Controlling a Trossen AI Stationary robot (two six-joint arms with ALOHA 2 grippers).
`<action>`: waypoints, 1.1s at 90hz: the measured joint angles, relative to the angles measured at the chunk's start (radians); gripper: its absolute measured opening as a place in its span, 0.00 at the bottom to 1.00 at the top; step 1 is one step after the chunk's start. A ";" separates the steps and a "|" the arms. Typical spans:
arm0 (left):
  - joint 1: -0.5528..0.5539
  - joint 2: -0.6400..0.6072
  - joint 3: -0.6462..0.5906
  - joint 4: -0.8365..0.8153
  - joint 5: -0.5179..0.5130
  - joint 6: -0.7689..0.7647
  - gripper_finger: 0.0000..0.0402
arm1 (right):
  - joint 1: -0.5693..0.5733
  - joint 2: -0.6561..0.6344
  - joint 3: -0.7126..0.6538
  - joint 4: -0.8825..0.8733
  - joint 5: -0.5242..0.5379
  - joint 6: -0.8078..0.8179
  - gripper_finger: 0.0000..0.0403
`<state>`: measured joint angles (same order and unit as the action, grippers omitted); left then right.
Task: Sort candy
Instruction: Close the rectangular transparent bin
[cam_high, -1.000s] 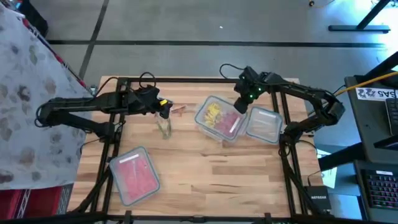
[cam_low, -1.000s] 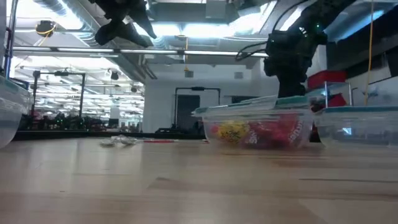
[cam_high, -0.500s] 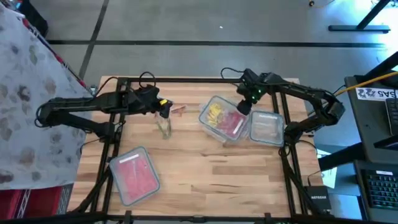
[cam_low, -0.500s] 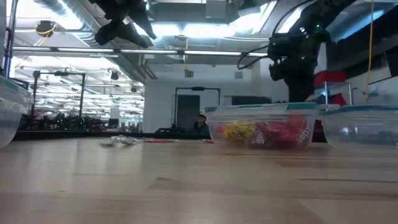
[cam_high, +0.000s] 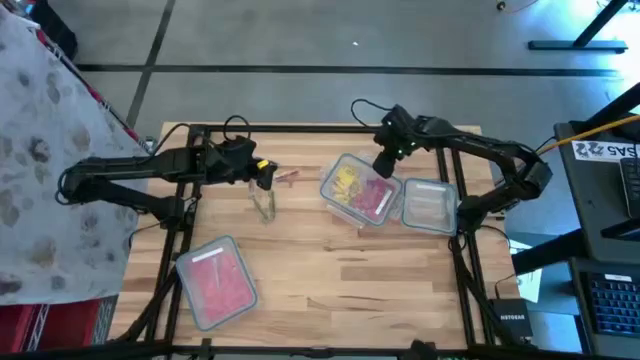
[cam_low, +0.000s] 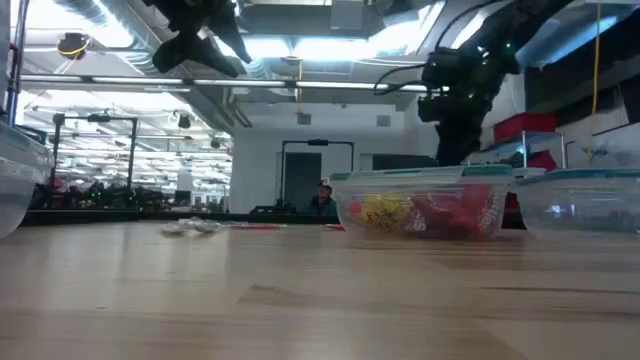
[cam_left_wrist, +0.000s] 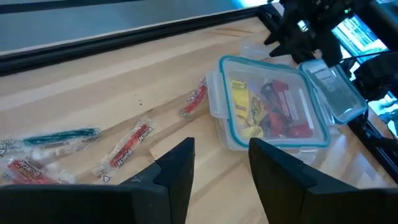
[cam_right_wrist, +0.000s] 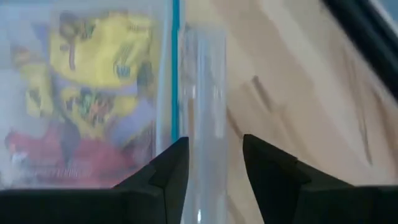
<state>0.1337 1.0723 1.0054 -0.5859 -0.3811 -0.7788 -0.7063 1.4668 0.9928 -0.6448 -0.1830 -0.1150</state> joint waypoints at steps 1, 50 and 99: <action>0.000 0.000 0.000 0.000 0.000 0.000 0.34 | 0.000 0.005 0.000 0.007 0.000 0.000 0.34; 0.000 0.000 0.000 0.000 0.000 -0.052 0.34 | 0.117 0.119 0.027 0.282 0.020 0.057 0.34; 0.020 0.016 0.000 -0.005 0.083 0.008 0.34 | 0.047 0.002 0.122 -0.512 0.320 0.308 0.34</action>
<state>0.1537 1.0881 1.0054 -0.5910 -0.2978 -0.7710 -0.6589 1.4689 1.1152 -1.1570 0.1371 0.1928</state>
